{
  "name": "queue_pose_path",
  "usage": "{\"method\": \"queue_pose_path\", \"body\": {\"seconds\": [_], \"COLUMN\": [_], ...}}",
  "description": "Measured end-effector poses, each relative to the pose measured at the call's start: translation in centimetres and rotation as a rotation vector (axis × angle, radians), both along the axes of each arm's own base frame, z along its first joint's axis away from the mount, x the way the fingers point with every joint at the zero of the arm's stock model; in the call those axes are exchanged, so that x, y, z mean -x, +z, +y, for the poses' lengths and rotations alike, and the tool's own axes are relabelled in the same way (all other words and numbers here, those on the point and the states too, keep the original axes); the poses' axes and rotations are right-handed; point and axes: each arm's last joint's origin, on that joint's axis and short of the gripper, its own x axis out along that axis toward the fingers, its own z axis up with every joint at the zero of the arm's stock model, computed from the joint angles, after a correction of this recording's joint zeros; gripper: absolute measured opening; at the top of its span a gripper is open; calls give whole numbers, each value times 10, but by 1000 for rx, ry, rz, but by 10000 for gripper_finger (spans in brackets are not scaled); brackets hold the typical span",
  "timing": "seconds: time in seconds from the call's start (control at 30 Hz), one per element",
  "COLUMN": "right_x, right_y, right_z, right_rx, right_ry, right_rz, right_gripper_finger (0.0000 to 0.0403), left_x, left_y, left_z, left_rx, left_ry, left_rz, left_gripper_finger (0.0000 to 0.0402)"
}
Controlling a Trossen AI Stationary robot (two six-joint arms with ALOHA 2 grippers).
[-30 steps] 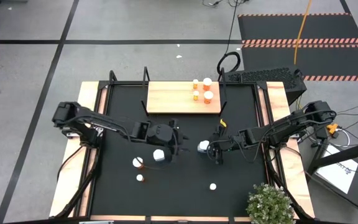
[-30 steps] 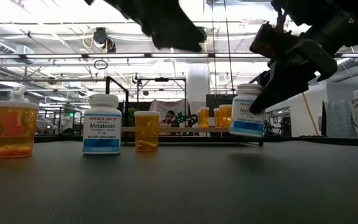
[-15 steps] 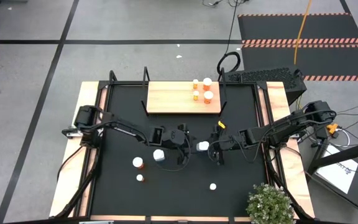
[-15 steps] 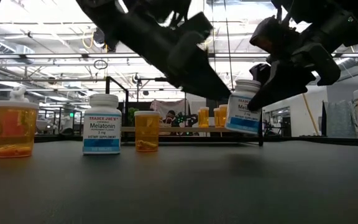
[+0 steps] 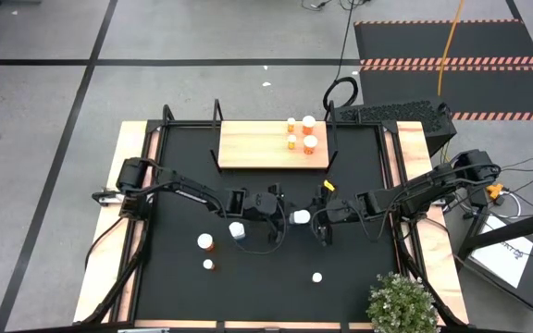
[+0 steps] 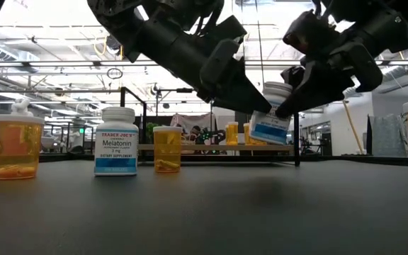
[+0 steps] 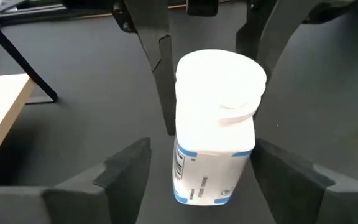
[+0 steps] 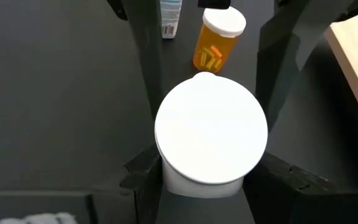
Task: Pick and place medicine bottles onto shelf by color
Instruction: Put the right white pill bottle on the shelf
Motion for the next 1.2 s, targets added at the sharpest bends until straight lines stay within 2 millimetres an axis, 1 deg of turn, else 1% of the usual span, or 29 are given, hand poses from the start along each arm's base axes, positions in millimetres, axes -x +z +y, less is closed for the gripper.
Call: {"method": "queue_pose_path", "body": {"seconds": [0.2,0.43,0.57,0.73,0.83,1.0,1.1,1.2], "right_x": [-3,-2,-2,-2,-2,-1,1,5], "right_y": [3,3,3,4,4,6,10,19], "right_z": [1,1,1,0,0,-1,-2,-2], "right_rx": [-12,-21,-21,-30,-23,-31,-40,-60], "right_ry": [0,-8,-9,-23,-51,-80,-84,-90], "right_rz": [-44,-44,-44,-46,-50,-62,-73,-105], "right_gripper_finger": [183,183,183,193,213,270,305,328], "left_x": [0,-1,-1,-1,-1,1,3,7], "left_y": [0,1,1,2,2,8,20,35], "left_z": [0,0,0,0,1,1,1,2], "left_rx": [1,0,-9,0,4,8,18,34], "left_ry": [-4,-5,-9,-4,0,5,10,17], "left_rz": [-3,-15,-15,-17,-19,-29,-59,-84], "left_gripper_finger": [217,175,167,175,176,176,177,177]}}
